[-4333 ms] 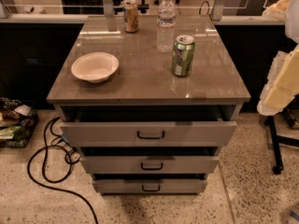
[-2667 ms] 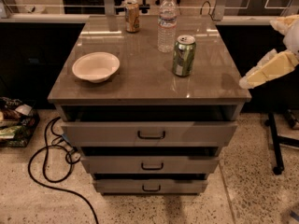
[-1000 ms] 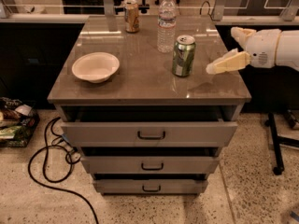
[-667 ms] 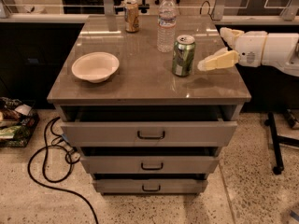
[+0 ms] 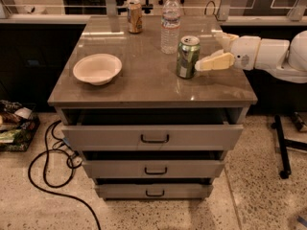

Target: Place green can into paper bowl

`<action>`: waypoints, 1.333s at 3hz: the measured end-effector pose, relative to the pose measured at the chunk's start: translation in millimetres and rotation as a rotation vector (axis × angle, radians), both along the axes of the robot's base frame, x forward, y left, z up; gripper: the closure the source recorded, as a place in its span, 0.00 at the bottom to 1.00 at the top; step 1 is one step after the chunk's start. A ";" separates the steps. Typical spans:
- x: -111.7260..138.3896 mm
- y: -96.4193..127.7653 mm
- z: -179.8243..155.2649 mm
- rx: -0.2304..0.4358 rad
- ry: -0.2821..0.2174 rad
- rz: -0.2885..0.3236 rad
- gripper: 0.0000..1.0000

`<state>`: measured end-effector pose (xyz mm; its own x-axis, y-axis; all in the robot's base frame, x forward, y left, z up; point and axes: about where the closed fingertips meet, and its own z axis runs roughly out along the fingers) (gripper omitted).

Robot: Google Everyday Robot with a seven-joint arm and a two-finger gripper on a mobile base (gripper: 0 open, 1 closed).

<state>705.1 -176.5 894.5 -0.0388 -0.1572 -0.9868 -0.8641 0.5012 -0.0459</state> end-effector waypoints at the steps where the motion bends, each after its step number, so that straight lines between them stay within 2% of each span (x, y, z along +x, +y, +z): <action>1: 7.2 14.7 -6.8 0.027 0.000 0.034 0.00; 2: 10.9 30.5 -8.7 0.047 -0.009 0.066 0.18; 4: 11.5 37.1 -9.2 0.048 -0.008 0.075 0.65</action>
Offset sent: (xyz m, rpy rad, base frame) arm 0.0144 0.0420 -0.0103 0.0674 -0.0228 0.0930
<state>716.6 -139.4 885.3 -0.0211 -0.1120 -0.9935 -0.8992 0.4365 -0.0301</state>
